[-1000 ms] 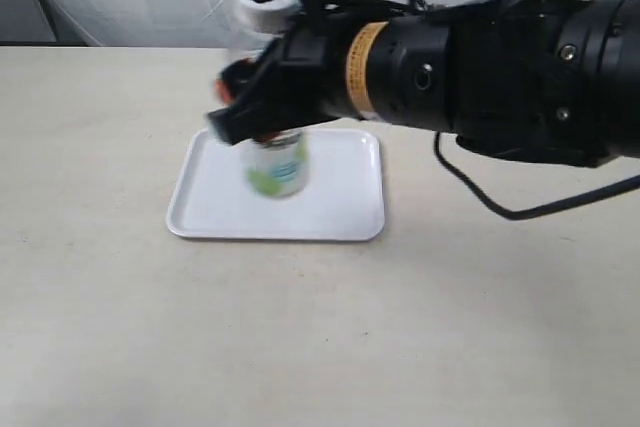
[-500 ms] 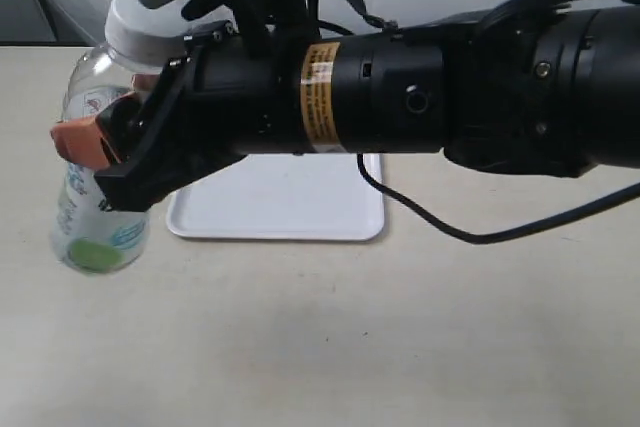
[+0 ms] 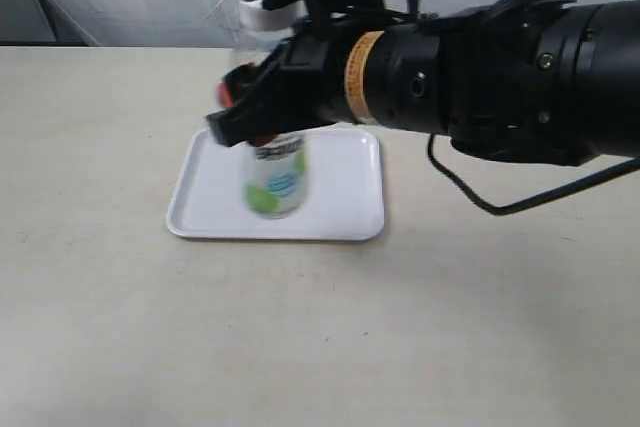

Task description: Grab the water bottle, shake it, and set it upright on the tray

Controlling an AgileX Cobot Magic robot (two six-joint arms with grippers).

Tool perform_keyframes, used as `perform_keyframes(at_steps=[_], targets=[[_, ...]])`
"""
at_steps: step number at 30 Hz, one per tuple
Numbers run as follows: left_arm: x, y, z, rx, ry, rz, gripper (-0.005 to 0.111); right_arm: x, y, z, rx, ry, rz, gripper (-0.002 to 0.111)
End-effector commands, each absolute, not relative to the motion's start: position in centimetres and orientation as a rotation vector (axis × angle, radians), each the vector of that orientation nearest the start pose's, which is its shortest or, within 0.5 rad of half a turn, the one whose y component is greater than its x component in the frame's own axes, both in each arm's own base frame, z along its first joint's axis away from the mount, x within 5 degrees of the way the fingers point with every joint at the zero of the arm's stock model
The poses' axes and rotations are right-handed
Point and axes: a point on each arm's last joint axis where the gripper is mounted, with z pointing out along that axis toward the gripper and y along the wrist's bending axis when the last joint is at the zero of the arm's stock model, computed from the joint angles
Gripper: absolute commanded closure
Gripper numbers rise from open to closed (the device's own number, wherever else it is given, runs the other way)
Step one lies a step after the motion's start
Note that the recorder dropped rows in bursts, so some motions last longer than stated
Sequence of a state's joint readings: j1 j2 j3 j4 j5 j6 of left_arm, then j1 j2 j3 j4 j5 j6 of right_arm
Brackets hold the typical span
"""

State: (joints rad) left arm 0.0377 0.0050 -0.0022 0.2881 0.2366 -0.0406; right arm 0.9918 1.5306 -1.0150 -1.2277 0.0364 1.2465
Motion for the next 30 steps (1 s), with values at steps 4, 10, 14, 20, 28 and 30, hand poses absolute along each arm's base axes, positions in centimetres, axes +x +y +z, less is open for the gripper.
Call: perform_keyframes(at_steps=[4,10,14,20,28,30], targets=[[5.5,0.8,19.2,0.120,1.716,0.261,0.107,16.3,31.4,29.0,-1.157,1.630,1.040,0.109],[5.5,0.8,19.2,0.120,1.716,0.261,0.107,19.8,28.9,27.4,-0.910,1.896,0.521,0.109],[5.5,0.8,19.2,0.120,1.716,0.261,0.107,20.8,27.7,27.1,-0.860,1.926,0.297,0.109],[5.5,0.8,19.2,0.120,1.716,0.261,0.107,20.2,28.6,27.5,-1.001,1.813,0.372,0.109],[5.5,0.8,19.2,0.120,1.716,0.261,0.107,23.1,26.7,28.2,-0.551,1.901,0.442,0.109],[5.5,0.8,19.2,0.120,1.716,0.261,0.107,23.8,26.1,28.6,-0.460,1.896,0.413,0.109]])
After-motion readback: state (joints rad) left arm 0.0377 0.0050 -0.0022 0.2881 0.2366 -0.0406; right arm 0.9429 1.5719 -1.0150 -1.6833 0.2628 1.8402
